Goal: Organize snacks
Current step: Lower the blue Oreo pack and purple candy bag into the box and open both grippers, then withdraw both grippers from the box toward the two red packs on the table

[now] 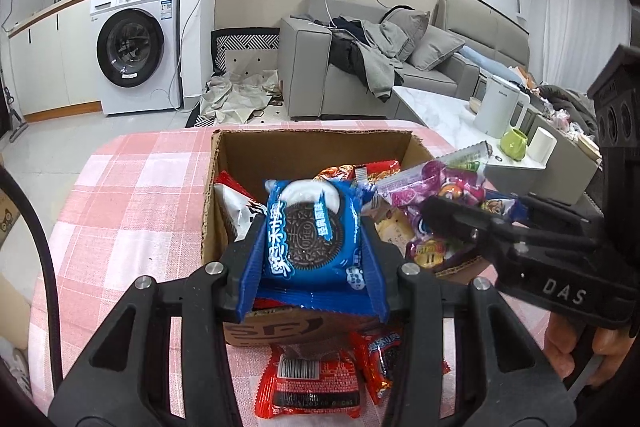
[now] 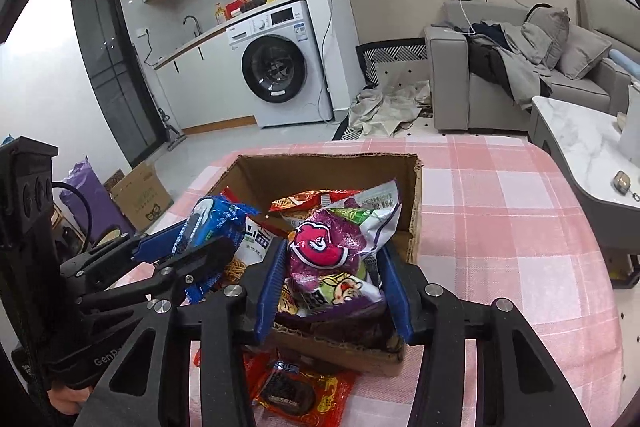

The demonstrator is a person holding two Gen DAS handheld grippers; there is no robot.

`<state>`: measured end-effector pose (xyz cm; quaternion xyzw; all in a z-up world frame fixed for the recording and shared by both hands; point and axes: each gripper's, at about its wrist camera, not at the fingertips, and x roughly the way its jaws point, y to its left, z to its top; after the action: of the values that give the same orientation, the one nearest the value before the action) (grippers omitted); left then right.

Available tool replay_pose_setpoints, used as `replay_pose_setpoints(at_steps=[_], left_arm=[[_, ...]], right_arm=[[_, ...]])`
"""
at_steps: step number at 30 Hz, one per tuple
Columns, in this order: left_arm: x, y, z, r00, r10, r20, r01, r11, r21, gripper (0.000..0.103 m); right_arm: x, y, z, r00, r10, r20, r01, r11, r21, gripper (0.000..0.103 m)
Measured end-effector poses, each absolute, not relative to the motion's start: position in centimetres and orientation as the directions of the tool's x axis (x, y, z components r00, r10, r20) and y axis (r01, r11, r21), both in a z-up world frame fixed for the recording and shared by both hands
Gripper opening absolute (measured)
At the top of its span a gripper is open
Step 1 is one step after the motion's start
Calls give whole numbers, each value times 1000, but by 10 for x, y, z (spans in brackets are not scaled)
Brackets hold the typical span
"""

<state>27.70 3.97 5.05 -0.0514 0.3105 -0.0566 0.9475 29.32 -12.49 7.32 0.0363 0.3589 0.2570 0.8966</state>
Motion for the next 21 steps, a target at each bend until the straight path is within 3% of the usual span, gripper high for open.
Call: replay_pose_setpoints(at_steps=[6,8,9,11,12,16,21], left_arm=[[275,40,52,808,-132,-575,77,990,-118,46],[273,41,53,807,-130,-576,76,990,-118,55],[271,41,53,808,-125,-575,74,991,-112,60],[265,42,54,817,-108,-567,64,993,-98,79],[263,42,54,822,-103,-560,60,994,-94,81],[251,45,57,824,-105,-557,61,993,-97,82],[234,49,54,821,-88,-564,47,995,-87,91]], right_arm=[[281,-125,82,619,515,-594,-493,843,217,59],[278,-128,83,622,513,-592,-495,843,211,61],[276,-129,84,631,505,-590,-491,848,201,65],[269,-132,85,645,493,-584,-483,855,187,71],[268,-134,85,646,492,-584,-482,856,187,77],[262,-148,86,655,492,-573,-463,861,210,100],[257,-159,83,671,477,-568,-431,874,225,102]])
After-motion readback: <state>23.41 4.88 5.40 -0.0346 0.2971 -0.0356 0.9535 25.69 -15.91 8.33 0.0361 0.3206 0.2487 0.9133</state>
